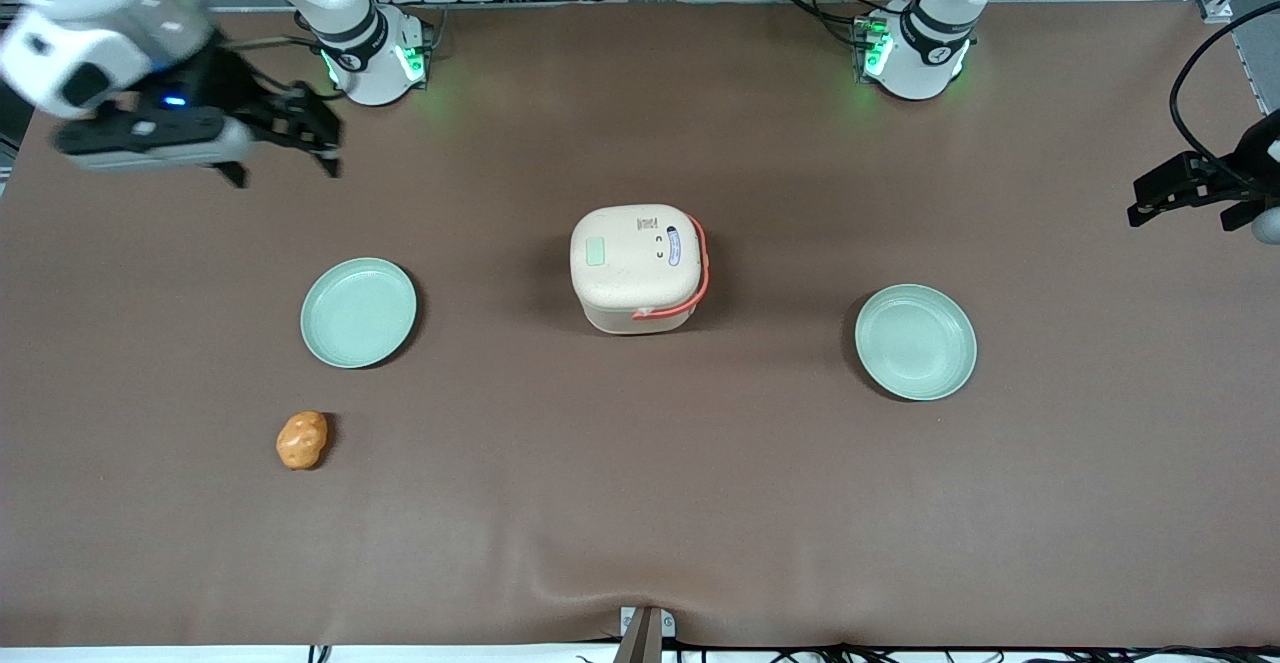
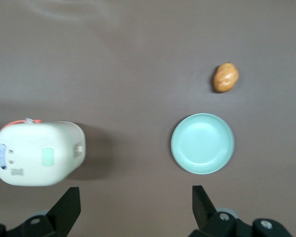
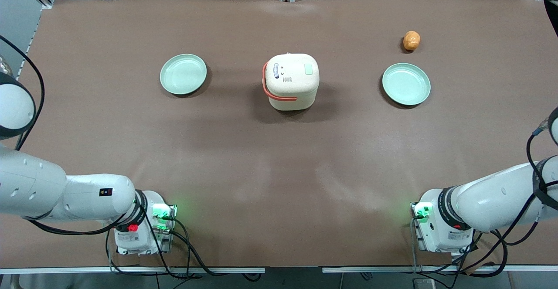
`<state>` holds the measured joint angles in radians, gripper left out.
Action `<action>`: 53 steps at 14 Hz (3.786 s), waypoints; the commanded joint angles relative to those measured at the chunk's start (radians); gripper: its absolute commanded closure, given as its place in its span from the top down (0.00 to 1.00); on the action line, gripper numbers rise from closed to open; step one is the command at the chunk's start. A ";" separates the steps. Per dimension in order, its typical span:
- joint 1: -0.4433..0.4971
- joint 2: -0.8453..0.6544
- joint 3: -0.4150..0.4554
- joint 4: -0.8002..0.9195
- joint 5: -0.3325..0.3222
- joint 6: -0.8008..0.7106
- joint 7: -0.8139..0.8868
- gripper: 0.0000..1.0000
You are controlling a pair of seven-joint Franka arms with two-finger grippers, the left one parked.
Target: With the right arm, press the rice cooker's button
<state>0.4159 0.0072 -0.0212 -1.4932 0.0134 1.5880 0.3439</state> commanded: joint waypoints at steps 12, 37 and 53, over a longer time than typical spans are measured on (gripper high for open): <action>0.279 0.287 -0.009 -0.002 -0.012 0.168 0.256 0.18; 0.391 0.461 -0.011 -0.104 -0.091 0.386 0.429 0.00; 0.351 0.375 -0.014 0.045 -0.079 0.147 0.440 0.00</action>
<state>0.7964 0.4165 -0.0409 -1.4926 -0.0609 1.8176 0.7822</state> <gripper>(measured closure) 0.991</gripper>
